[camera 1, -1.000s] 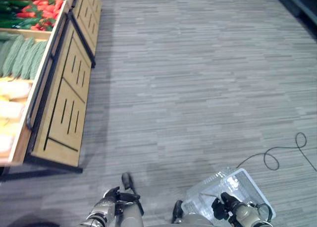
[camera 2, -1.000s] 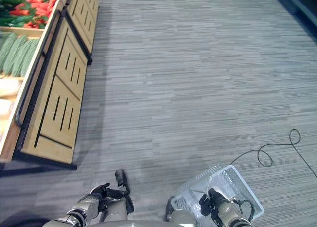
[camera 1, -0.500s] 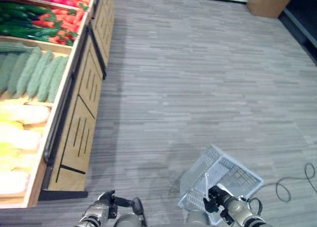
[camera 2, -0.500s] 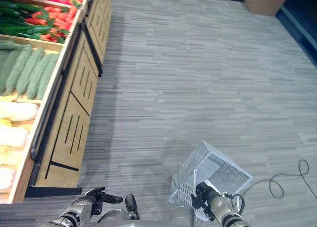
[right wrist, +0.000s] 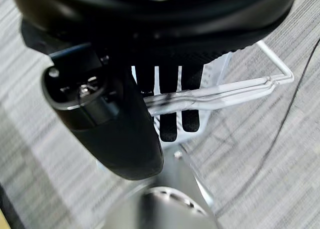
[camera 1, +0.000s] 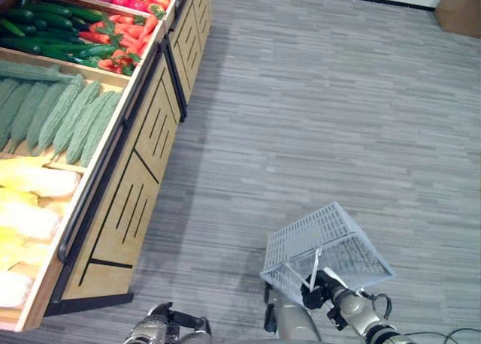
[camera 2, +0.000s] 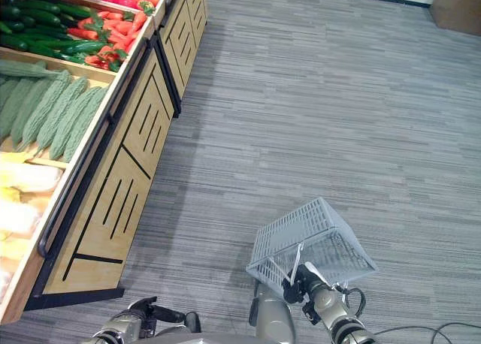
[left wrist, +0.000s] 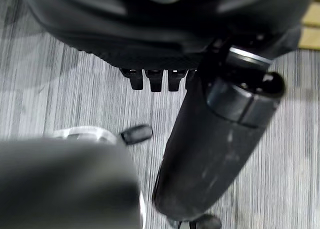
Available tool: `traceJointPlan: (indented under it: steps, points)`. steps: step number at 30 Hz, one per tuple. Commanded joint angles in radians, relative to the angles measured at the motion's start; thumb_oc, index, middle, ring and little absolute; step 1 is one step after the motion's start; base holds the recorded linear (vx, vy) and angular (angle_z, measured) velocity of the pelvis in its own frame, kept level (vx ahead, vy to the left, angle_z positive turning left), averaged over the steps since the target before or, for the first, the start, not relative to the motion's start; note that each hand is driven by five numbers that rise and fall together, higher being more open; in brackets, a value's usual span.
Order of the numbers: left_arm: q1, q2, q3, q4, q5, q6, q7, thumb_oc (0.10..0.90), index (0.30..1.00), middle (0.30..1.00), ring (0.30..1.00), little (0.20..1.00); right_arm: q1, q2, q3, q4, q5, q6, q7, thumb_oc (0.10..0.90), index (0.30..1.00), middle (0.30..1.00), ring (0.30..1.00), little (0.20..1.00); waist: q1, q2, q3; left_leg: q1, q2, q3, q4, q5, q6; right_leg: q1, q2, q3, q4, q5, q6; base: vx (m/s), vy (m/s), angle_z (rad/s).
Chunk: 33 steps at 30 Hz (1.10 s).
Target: Get the vegetables into the basket
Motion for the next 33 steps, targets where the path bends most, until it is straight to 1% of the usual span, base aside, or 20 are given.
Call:
traceJointPlan:
  steps: [1, 2, 3, 4, 5, 6, 8, 9, 10, 11, 13, 14, 15, 16, 17, 18, 20, 21, 25, 33]
  points:
    - [-0.035, 0.016, 0.002, 0.008, 0.015, -0.011, -0.003, 0.9, 1.0, 1.0, 1.0, 1.0, 0.088, -0.043, 0.031, 0.035, 0.012, 0.018, 0.007, 0.4, 0.3, 0.3, 0.3, 0.3, -0.03, 0.006, -0.005, 0.069, -0.048, -0.038, 0.044, -0.06, -0.021, -0.053, -0.016, 0.051, 0.031, 0.048, 0.112, 0.15, -0.147, 0.58]
    - [-0.035, 0.016, 0.002, 0.008, 0.015, -0.011, -0.003, 0.9, 1.0, 1.0, 1.0, 1.0, 0.088, -0.043, 0.031, 0.035, 0.012, 0.017, 0.007, 0.4, 0.3, 0.3, 0.3, 0.3, -0.032, 0.007, -0.005, 0.068, -0.047, -0.041, 0.046, -0.061, -0.021, -0.052, -0.016, 0.048, 0.031, 0.047, 0.111, 0.22, -0.236, 0.55]
    - [-0.037, 0.009, -0.01, 0.006, 0.014, -0.01, -0.005, 0.9, 1.0, 1.0, 1.0, 1.0, 0.084, -0.052, 0.032, 0.04, 0.011, 0.015, 0.003, 0.4, 0.3, 0.3, 0.3, 0.3, -0.027, 0.024, -0.01, 0.029, -0.012, -0.057, 0.173, 0.022, -0.058, -0.013, 0.004, 0.017, 0.038, 0.012, 0.078, 0.23, -0.251, 0.52]
    - [-0.036, 0.01, -0.019, 0.006, 0.02, -0.011, -0.008, 0.9, 1.0, 1.0, 1.0, 1.0, 0.083, -0.056, 0.034, 0.042, 0.014, 0.013, 0.001, 0.4, 0.3, 0.3, 0.3, 0.3, -0.026, 0.028, -0.007, -0.003, 0.008, -0.066, 0.243, 0.072, -0.078, 0.014, 0.015, -0.001, 0.041, -0.012, 0.059, 0.23, -0.248, 0.47]
    - [-0.036, 0.01, -0.018, 0.006, 0.02, -0.011, -0.008, 0.9, 1.0, 1.0, 1.0, 1.0, 0.083, -0.056, 0.034, 0.042, 0.014, 0.013, 0.001, 0.4, 0.3, 0.3, 0.3, 0.3, -0.027, 0.029, -0.007, -0.004, 0.008, -0.066, 0.244, 0.071, -0.078, 0.014, 0.015, -0.002, 0.04, -0.012, 0.059, 0.27, -0.36, 0.42]
    - [-0.042, 0.017, -0.02, 0.0, 0.002, -0.01, -0.006, 0.9, 1.0, 1.0, 1.0, 1.0, 0.07, -0.063, 0.04, 0.048, 0.017, 0.011, 0.0, 0.4, 0.3, 0.3, 0.3, 0.3, -0.008, 0.007, 0.013, -0.093, 0.045, -0.048, 0.448, 0.182, -0.101, 0.078, 0.026, -0.016, 0.045, -0.06, 0.015, 0.2, -0.275, 0.31]
    - [-0.042, 0.018, -0.02, 0.0, 0.002, -0.01, -0.006, 0.9, 1.0, 1.0, 1.0, 1.0, 0.069, -0.063, 0.04, 0.048, 0.017, 0.011, 0.0, 0.4, 0.3, 0.3, 0.3, 0.3, -0.008, 0.008, 0.014, -0.095, 0.047, -0.05, 0.453, 0.179, -0.101, 0.078, 0.027, -0.017, 0.045, -0.06, 0.014, 0.13, -0.182, 0.04]
    - [-0.039, 0.019, -0.013, 0.001, -0.01, -0.006, -0.002, 0.9, 1.0, 1.0, 1.0, 1.0, 0.069, -0.065, 0.043, 0.052, 0.011, 0.013, 0.001, 0.4, 0.3, 0.3, 0.3, 0.3, 0.004, -0.003, 0.018, -0.116, 0.046, -0.043, 0.509, 0.189, -0.102, 0.102, 0.029, -0.016, 0.04, -0.07, 0.003, 0.22, -0.228, -0.14]
    - [-0.032, 0.014, -0.002, 0.003, -0.018, -0.005, 0.004, 0.9, 1.0, 1.0, 1.0, 1.0, 0.071, -0.071, 0.046, 0.063, 0.0, 0.016, 0.002, 0.4, 0.3, 0.3, 0.3, 0.3, 0.02, -0.016, 0.021, -0.154, 0.059, -0.011, 0.561, 0.196, -0.096, 0.141, 0.03, -0.021, 0.023, -0.086, -0.003, 0.22, -0.228, -0.23]
    - [-0.032, 0.014, -0.002, 0.003, -0.018, -0.005, 0.004, 0.9, 1.0, 1.0, 1.0, 1.0, 0.071, -0.071, 0.046, 0.063, 0.0, 0.016, 0.002, 0.4, 0.3, 0.3, 0.3, 0.3, 0.02, -0.016, 0.021, -0.155, 0.059, -0.011, 0.562, 0.195, -0.096, 0.141, 0.03, -0.021, 0.023, -0.086, -0.003, 0.22, -0.169, -0.07]
    - [-0.026, 0.011, 0.004, 0.003, -0.022, 0.0, 0.0, 0.9, 1.0, 1.0, 1.0, 1.0, 0.077, -0.075, 0.042, 0.07, -0.001, 0.019, 0.005, 0.4, 0.3, 0.3, 0.3, 0.3, 0.023, -0.013, 0.017, -0.18, 0.107, 0.061, 0.503, 0.204, -0.091, 0.168, 0.03, -0.03, 0.006, -0.098, 0.002, 0.2, -0.041, -0.01]
    - [-0.026, 0.007, -0.001, 0.002, -0.012, 0.0, -0.004, 0.9, 1.0, 1.0, 1.0, 1.0, 0.079, -0.076, 0.04, 0.078, -0.002, 0.021, 0.007, 0.4, 0.3, 0.3, 0.3, 0.3, 0.032, -0.007, 0.016, -0.228, 0.128, 0.116, 0.396, 0.188, -0.088, 0.189, 0.023, -0.037, -0.003, -0.113, 0.016, 0.26, 0.007, 0.11]
    - [-0.025, 0.005, -0.005, 0.002, -0.008, 0.0, -0.004, 0.9, 1.0, 1.0, 1.0, 1.0, 0.081, -0.078, 0.039, 0.08, -0.005, 0.019, 0.004, 0.4, 0.3, 0.3, 0.3, 0.3, 0.035, -0.001, 0.02, -0.248, 0.128, 0.139, 0.321, 0.174, -0.088, 0.203, 0.02, -0.037, -0.003, -0.123, 0.028, 0.2, 0.023, 0.23]
    - [-0.026, 0.005, -0.005, 0.002, -0.008, 0.0, -0.004, 0.9, 1.0, 1.0, 1.0, 1.0, 0.08, -0.078, 0.039, 0.08, -0.005, 0.019, 0.004, 0.4, 0.3, 0.3, 0.3, 0.3, 0.036, -0.004, 0.018, -0.247, 0.124, 0.142, 0.313, 0.18, -0.086, 0.199, 0.017, -0.036, -0.003, -0.122, 0.029, 0.21, 0.095, 0.36]
    - [-0.024, -0.001, -0.012, 0.001, 0.0, -0.002, -0.005, 0.9, 1.0, 1.0, 1.0, 1.0, 0.084, -0.085, 0.035, 0.078, -0.011, 0.018, -0.003, 0.4, 0.3, 0.3, 0.3, 0.3, 0.035, 0.013, 0.018, -0.272, 0.129, 0.182, 0.153, 0.196, -0.094, 0.215, 0.015, -0.041, 0.001, -0.139, 0.045, 0.14, 0.078, 0.34]
    - [-0.023, -0.002, -0.012, 0.001, 0.0, -0.002, -0.005, 0.9, 1.0, 1.0, 1.0, 1.0, 0.086, -0.085, 0.035, 0.077, -0.012, 0.018, -0.003, 0.4, 0.3, 0.3, 0.3, 0.3, 0.035, 0.012, 0.02, -0.263, 0.125, 0.183, 0.144, 0.199, -0.094, 0.22, 0.012, -0.042, 0.002, -0.142, 0.046, 0.21, 0.11, 0.19]
    - [-0.027, 0.002, -0.018, -0.003, 0.025, -0.008, -0.003, 0.9, 1.0, 1.0, 1.0, 1.0, 0.089, -0.088, 0.032, 0.083, -0.019, 0.015, -0.009, 0.4, 0.3, 0.3, 0.3, 0.3, 0.034, 0.026, 0.018, -0.285, 0.153, 0.216, 0.045, 0.281, -0.108, 0.237, 0.023, -0.043, 0.009, -0.156, 0.051, 0.21, 0.108, -0.1]
    - [-0.025, 0.005, -0.016, -0.003, 0.02, -0.009, -0.008, 0.9, 1.0, 1.0, 1.0, 1.0, 0.085, -0.084, 0.036, 0.08, -0.019, 0.016, -0.007, 0.4, 0.3, 0.3, 0.3, 0.3, 0.028, 0.024, 0.016, -0.251, 0.151, 0.236, 0.021, 0.268, -0.106, 0.245, 0.026, -0.042, 0.014, -0.169, 0.053, 0.23, 0.111, -0.37]
    - [-0.012, 0.007, -0.004, 0.002, 0.025, -0.009, -0.01, 0.9, 1.0, 1.0, 1.0, 1.0, 0.08, -0.069, 0.046, 0.094, -0.02, 0.015, -0.01, 0.4, 0.3, 0.3, 0.3, 0.3, 0.034, 0.017, -0.002, -0.21, 0.132, 0.262, -0.004, 0.253, -0.095, 0.264, 0.03, -0.03, -0.002, -0.171, 0.058, 0.13, 0.082, -0.34]
    - [-0.015, 0.014, 0.0, 0.002, 0.03, -0.014, -0.003, 0.9, 1.0, 1.0, 1.0, 1.0, 0.075, -0.047, 0.057, 0.098, -0.023, 0.017, -0.01, 0.4, 0.3, 0.3, 0.3, 0.3, 0.053, -0.012, -0.008, -0.195, 0.09, 0.287, -0.013, 0.202, -0.064, 0.261, -0.004, -0.029, -0.013, -0.155, 0.088, 0.06, 0.135, 0.03]
